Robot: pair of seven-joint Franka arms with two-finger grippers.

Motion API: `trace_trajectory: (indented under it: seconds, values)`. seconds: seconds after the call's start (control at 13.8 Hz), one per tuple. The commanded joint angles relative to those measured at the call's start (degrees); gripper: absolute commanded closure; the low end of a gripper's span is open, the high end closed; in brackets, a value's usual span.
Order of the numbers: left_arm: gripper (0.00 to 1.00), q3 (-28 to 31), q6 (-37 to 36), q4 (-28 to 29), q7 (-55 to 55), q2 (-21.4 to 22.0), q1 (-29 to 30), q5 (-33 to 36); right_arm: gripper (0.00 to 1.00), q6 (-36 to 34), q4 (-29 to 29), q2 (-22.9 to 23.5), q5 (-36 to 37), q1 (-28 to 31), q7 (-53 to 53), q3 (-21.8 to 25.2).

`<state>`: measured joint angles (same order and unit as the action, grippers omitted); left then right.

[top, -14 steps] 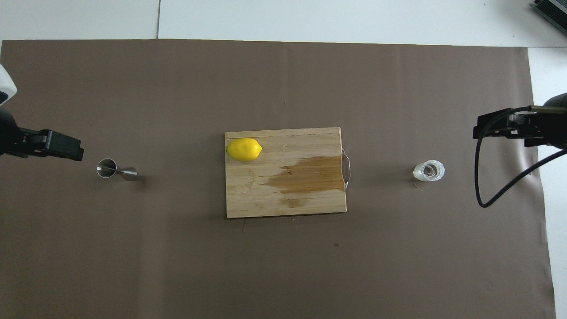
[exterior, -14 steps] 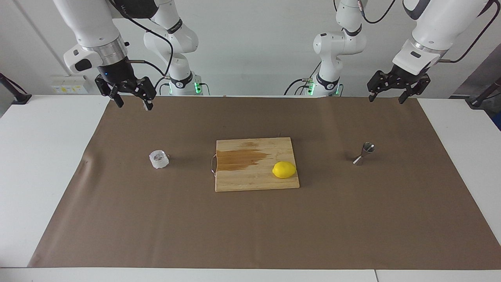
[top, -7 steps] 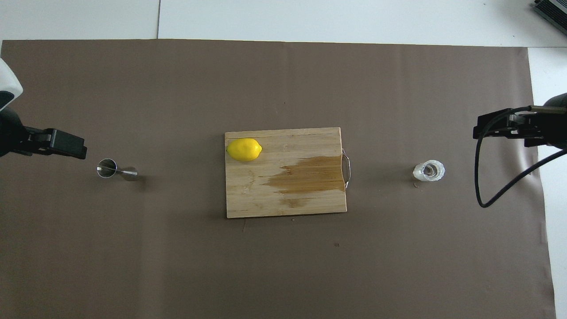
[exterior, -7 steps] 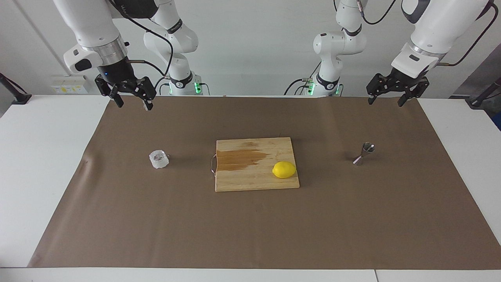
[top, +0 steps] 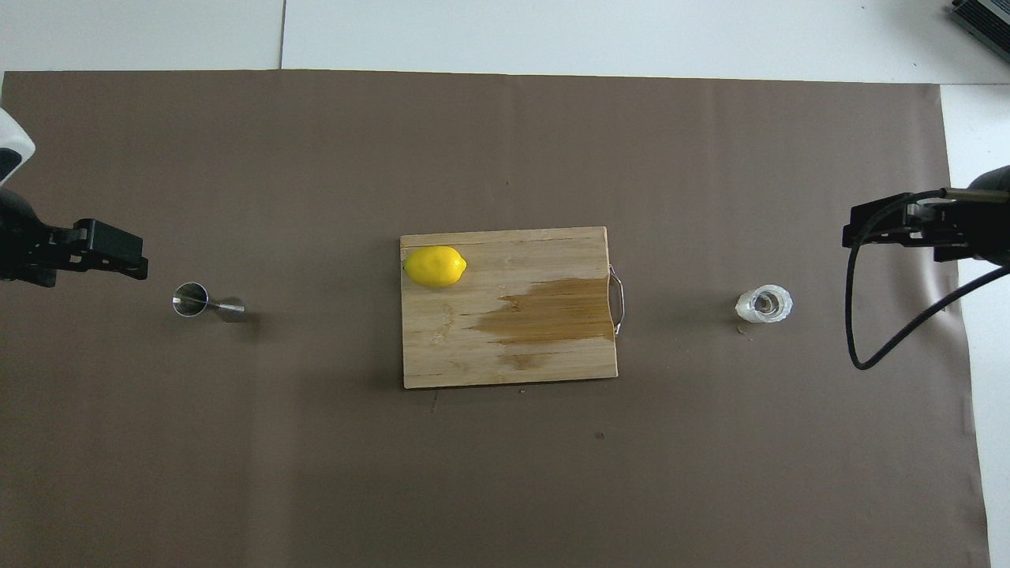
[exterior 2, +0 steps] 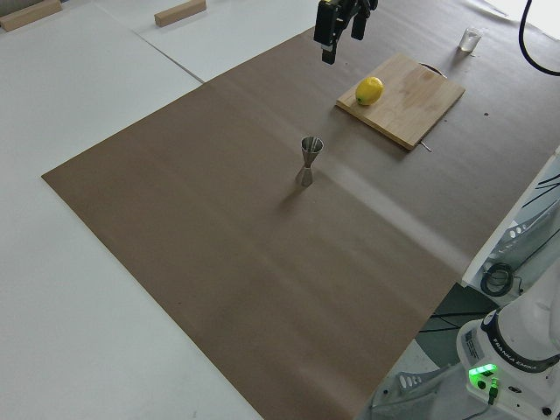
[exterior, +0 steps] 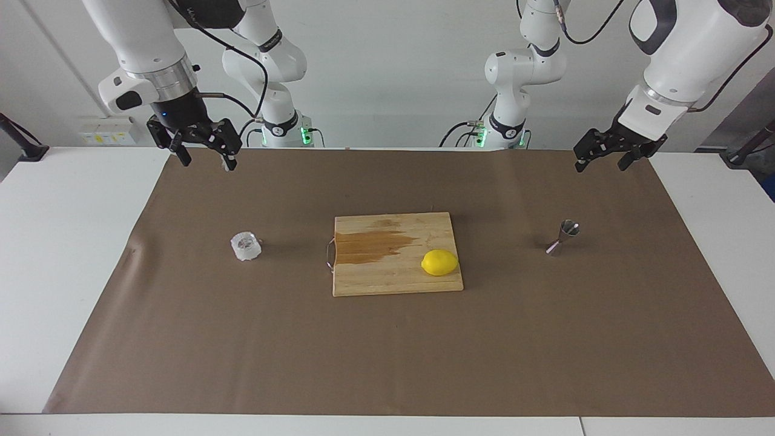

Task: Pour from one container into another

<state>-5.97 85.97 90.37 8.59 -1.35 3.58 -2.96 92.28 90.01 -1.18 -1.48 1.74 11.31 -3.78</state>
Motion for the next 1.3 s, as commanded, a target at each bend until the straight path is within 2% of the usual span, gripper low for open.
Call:
trace_trajectory:
  seconds: [0.0, 0.14, 0.29, 0.43, 0.65, 0.94, 1.08, 1.23]
  values:
    - [0.0, -0.27, 0.96, 0.42, 11.15, -2.34, 2.92, -4.31, 0.0, -0.34, 0.43, -0.4, -0.28, 0.81, 0.91, -0.62]
    - [0.0, -0.27, 0.87, 0.51, 16.78, -4.01, 4.85, -5.3, 0.0, -0.34, 0.43, -0.4, -0.28, 0.81, 0.91, -0.62]
    - [0.0, -0.27, 1.48, 1.99, 22.76, -5.07, 9.14, -10.72, 0.0, -0.34, 0.43, -0.4, -0.28, 0.81, 0.91, -0.62]
    - [0.0, -0.27, 3.58, 5.41, 31.96, -4.9, 10.92, -15.13, 0.0, -0.34, 0.43, -0.4, -0.28, 0.81, 0.91, -0.62]
    - [0.0, -0.36, 9.02, 14.8, 42.1, -2.18, 14.51, -24.78, 0.0, -0.43, 0.43, -0.4, -0.28, 0.81, 0.91, -0.62]
    - [0.0, -0.27, 21.13, 29.12, 55.0, 3.53, 16.11, -36.91, 0.0, -0.34, 0.43, -0.4, -0.28, 0.81, 0.91, -0.62]
    - [0.0, -0.27, 25.29, 34.5, 58.37, 5.9, 16.29, -41.75, 0.0, -0.43, 0.43, -0.4, -0.28, 0.81, 0.91, -0.62]
    - [0.0, -0.27, 28.28, 37.24, 61.8, 6.62, 19.0, -46.94, 0.0, -0.34, 0.43, -0.4, -0.28, 0.81, 0.91, -0.62]
